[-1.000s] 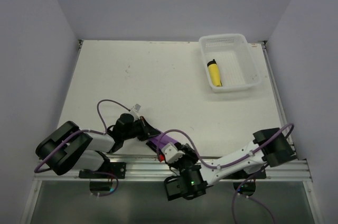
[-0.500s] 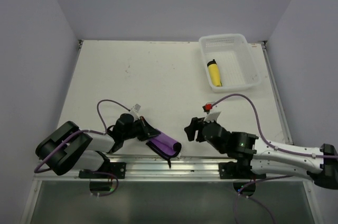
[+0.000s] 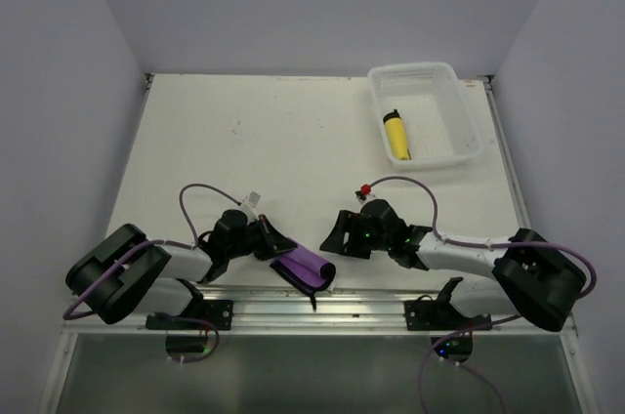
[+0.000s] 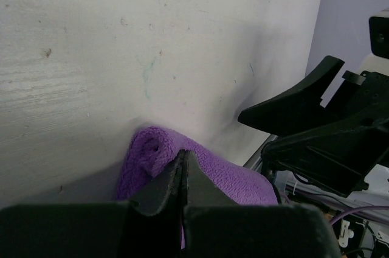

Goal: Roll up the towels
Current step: Roll the towel

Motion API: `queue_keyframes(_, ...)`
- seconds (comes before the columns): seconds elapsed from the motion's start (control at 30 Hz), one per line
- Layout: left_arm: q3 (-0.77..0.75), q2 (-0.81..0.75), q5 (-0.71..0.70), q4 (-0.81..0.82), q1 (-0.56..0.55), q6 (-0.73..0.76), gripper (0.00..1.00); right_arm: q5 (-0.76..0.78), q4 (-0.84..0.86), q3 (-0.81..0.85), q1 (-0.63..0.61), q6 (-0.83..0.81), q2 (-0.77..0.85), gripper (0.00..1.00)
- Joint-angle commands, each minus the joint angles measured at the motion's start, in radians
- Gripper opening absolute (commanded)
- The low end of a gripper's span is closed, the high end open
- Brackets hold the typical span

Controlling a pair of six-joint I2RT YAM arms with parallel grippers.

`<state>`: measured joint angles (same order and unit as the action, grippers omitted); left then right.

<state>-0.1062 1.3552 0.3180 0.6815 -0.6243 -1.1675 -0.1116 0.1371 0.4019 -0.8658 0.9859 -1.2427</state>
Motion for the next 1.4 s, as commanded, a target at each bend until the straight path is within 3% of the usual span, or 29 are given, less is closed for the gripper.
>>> queue_keyframes(0.0, 0.031, 0.018, -0.076, -0.123, 0.005, 0.061, 0.01, -0.194, 0.237, 0.006, 0.016, 0.08, -0.069, 0.67)
queue_keyframes(0.3, 0.023, 0.021, -0.068, -0.117, 0.005, 0.066, 0.01, -0.362, 0.562, -0.009, 0.033, 0.255, -0.297, 0.66)
queue_keyframes(0.5, 0.019, 0.012, -0.066, -0.137, 0.008, 0.075, 0.01, -0.376, 0.51, 0.0, 0.033, 0.215, -0.363, 0.58)
queue_keyframes(0.67, 0.01, 0.012, -0.065, -0.146, 0.012, 0.081, 0.01, -0.384, 0.45, -0.001, 0.033, 0.139, -0.376, 0.57)
queue_keyframes(0.9, 0.007, -0.007, -0.066, -0.169, 0.018, 0.085, 0.01, -0.462, 0.749, -0.075, 0.034, 0.209, -0.557, 0.48)
queue_keyframes(1.07, -0.007, -0.033, -0.079, -0.207, 0.021, 0.098, 0.01, -0.476, 0.828, -0.095, 0.034, 0.178, -0.595, 0.44)
queue_keyframes(1.13, -0.016, -0.042, -0.083, -0.224, 0.023, 0.1, 0.01, -0.467, 0.808, -0.098, 0.034, 0.143, -0.569, 0.43)
queue_keyframes(1.37, -0.047, -0.079, -0.091, -0.275, 0.026, 0.106, 0.01, -0.347, 0.365, -0.028, 0.013, -0.081, -0.338, 0.34)
